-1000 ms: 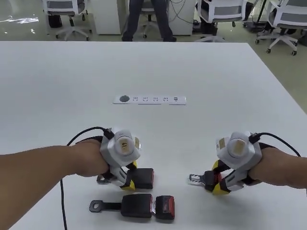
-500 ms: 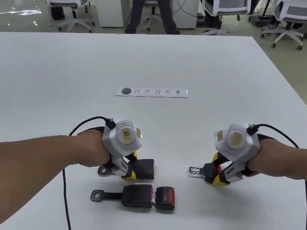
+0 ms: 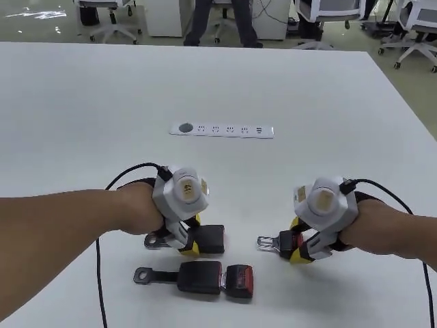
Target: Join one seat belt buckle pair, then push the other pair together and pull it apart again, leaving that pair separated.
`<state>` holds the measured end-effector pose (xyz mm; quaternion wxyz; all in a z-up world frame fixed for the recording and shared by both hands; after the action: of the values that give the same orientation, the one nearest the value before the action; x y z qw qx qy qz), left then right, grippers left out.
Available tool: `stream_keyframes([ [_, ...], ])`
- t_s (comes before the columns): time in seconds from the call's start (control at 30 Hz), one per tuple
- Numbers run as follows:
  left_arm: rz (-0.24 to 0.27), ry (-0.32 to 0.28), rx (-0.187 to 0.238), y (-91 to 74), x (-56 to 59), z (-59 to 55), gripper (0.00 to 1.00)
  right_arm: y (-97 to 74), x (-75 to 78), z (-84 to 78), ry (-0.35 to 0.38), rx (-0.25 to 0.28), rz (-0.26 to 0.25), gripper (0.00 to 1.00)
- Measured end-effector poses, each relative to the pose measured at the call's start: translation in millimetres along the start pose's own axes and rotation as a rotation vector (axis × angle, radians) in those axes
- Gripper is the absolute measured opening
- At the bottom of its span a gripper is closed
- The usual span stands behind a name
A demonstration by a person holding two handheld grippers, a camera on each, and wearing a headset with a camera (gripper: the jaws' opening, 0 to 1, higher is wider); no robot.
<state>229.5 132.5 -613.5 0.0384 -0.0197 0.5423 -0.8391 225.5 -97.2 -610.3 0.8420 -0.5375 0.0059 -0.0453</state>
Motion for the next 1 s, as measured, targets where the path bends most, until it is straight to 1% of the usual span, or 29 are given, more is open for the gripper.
stream_keyframes([
  [0.07, 0.001, -0.001, -0.004, 0.5, -1.9, -0.9, 0.33, 2.9, 0.1, 5.4, -0.002, 0.008, 0.004, 0.33],
  [0.17, 0.002, 0.002, -0.013, 0.1, -0.4, 0.2, 0.33, 7.0, -1.2, 12.0, 0.001, 0.019, 0.012, 0.33],
  [0.23, 0.001, 0.005, -0.018, 0.5, -0.3, 0.9, 0.33, 10.5, 2.0, 16.0, 0.004, 0.027, 0.016, 0.33],
  [0.3, 0.000, 0.008, -0.022, 0.8, 0.6, 1.5, 0.33, 11.8, -0.5, 19.9, 0.009, 0.031, 0.019, 0.33],
  [0.4, 0.001, 0.008, -0.024, 0.7, 1.3, 2.6, 0.32, 15.3, -3.5, 28.9, -0.002, 0.030, 0.022, 0.33],
  [0.53, 0.002, 0.003, -0.020, 1.0, 1.1, 2.0, 0.32, 18.7, -0.4, 37.0, -0.019, 0.025, 0.027, 0.32],
  [0.7, 0.002, 0.009, -0.026, 1.7, 1.2, 1.9, 0.32, 23.9, 0.6, 44.9, -0.040, 0.021, 0.031, 0.33],
  [0.73, 0.001, 0.009, -0.026, 1.6, 1.4, 1.7, 0.32, 24.0, -1.2, 46.1, -0.045, 0.021, 0.033, 0.33],
  [0.9, -0.002, 0.012, -0.027, 1.1, 2.9, 3.5, 0.32, 27.5, 0.6, 52.3, -0.048, 0.029, 0.039, 0.33],
  [1.0, -0.003, 0.011, -0.026, 1.8, 1.7, 2.3, 0.33, 28.2, 0.3, 52.2, -0.055, 0.026, 0.046, 0.33],
])
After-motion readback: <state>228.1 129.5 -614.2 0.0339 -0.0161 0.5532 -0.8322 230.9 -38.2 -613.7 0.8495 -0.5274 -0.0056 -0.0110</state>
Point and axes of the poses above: the centre of the closed fingertips' face, and the gripper's own axes: y roughly forward along the fingers, x roughly to its right, z roughly out of its top, the point moved 9 cm from there along -y, roughly backward along the fingers, and after that the axes turned 2 degrees about y, right-handed, at the moved point
